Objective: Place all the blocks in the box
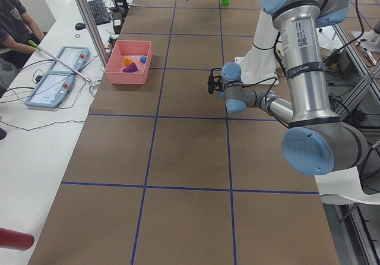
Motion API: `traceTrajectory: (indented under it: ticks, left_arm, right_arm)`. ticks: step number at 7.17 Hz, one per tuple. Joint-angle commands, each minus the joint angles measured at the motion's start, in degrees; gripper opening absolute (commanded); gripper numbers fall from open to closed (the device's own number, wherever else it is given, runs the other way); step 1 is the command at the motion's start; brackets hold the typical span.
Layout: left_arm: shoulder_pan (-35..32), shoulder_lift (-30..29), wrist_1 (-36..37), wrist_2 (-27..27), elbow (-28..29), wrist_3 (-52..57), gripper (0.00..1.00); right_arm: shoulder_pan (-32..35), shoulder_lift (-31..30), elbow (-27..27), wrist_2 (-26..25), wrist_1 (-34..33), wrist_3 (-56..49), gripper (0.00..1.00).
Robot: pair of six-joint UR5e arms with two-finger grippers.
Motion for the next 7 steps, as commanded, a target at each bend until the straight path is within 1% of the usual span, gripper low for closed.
traceTrajectory:
  ticks: [1, 2, 3, 4, 5, 6, 7]
  left_arm:
    - [-9.1, -7.9, 1.1, -3.4, 5.1, 0.3, 0.0]
    - [-11.9, -10.0, 1.1, -3.7, 7.5, 0.3, 0.0]
    - [-12.7, -14.0, 1.1, -3.1, 11.0, -0.3, 0.0]
    - [-13.8, -16.7, 1.0, -3.0, 13.4, -0.7, 0.0]
    - [-15.6, -19.0, 1.1, -3.0, 14.1, -2.6, 0.0]
    - [-16.7, -21.1, 1.1, -3.0, 15.2, -3.5, 0.0]
    - [-16.7, -23.2, 1.1, -3.0, 16.4, -4.4, 0.0]
  right_arm:
    - [3.5, -10.5, 0.5, 0.3, 6.7, -7.3, 1.0]
    - [3.9, -15.8, 0.8, 0.5, 11.8, -7.5, 1.0]
    - [4.1, -21.6, 0.7, 0.5, 18.1, -7.7, 1.0]
    - [4.0, -26.7, -0.4, 0.7, 25.8, -7.8, 1.0]
    - [3.9, -28.7, -3.1, 1.0, 30.0, -7.8, 1.0]
    - [3.9, -29.3, -4.9, 3.1, 31.4, -7.9, 1.0]
    - [3.5, -29.7, -6.0, 4.3, 31.5, -8.1, 1.0]
